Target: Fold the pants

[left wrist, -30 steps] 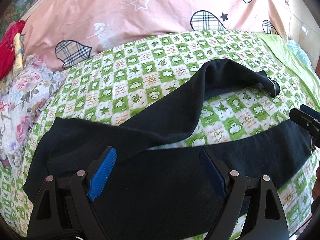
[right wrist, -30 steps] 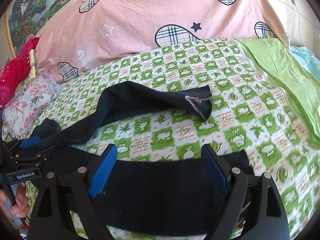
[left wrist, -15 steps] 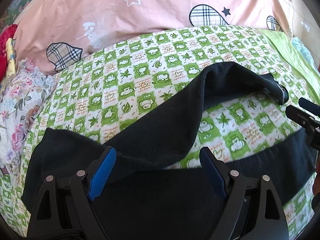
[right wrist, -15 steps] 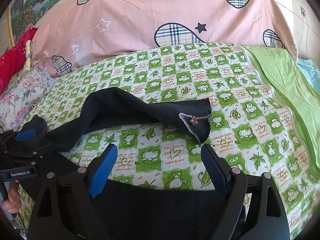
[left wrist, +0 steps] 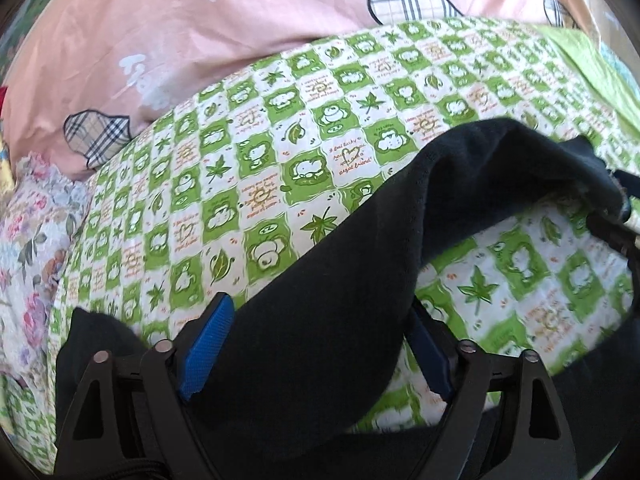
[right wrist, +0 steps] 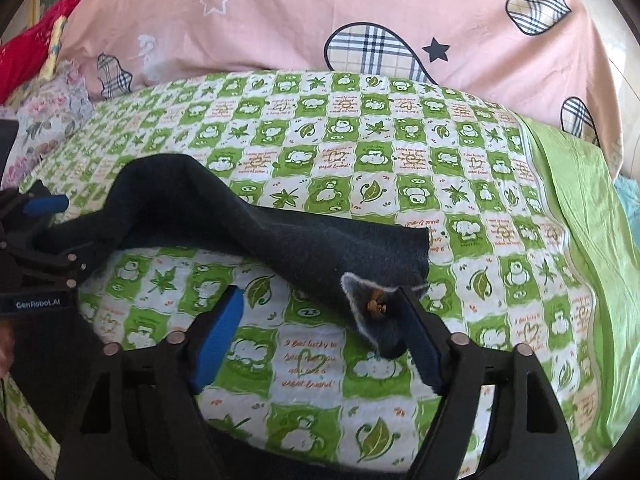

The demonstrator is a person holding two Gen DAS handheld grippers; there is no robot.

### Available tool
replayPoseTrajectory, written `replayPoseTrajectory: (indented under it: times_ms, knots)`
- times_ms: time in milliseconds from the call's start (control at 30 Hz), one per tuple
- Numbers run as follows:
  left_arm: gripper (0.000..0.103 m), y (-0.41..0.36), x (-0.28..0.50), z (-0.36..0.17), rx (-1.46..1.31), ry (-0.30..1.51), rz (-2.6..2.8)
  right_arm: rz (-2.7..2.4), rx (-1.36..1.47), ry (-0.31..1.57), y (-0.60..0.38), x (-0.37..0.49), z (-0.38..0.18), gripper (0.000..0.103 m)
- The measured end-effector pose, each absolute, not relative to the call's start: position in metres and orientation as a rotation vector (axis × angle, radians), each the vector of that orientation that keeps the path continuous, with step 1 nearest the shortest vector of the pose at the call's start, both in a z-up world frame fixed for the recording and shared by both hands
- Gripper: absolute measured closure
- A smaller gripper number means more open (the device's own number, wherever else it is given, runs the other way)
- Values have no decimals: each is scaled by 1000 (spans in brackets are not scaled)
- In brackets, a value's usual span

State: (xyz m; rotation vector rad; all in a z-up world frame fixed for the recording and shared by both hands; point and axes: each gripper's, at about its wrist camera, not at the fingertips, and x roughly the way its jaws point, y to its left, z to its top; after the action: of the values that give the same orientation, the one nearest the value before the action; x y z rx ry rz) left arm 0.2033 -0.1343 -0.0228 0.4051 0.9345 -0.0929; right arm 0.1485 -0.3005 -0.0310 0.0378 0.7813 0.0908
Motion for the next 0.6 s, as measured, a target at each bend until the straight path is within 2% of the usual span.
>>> replayPoseTrajectory:
  times_ms: [33,100,133,167,200,267,433,600]
  knots:
    - [36,-136,205,-25,423,940,-100,89,24,781,-302,151,-32,46]
    - [58,-137,206,-27,429,951,-139,84,8,773,-306,152,-32,59]
    - [64,-137,205,-25,427,950,-164,88,10,763,-308,151,-30,64]
    - [76,-137,203,-24,431,943,-181,94,13,752,-311,150,-28,68]
    - [84,-137,201,-22,438,934,-193,99,13,742,-314,148,-26,73]
    - [93,-137,195,-17,441,918,-228,115,6,726,-318,142,-20,82]
    - [97,-132,181,0,425,884,-319,158,16,717,-323,131,-10,91]
    - [99,-118,163,16,390,862,-423,198,57,711,-334,117,-5,95]
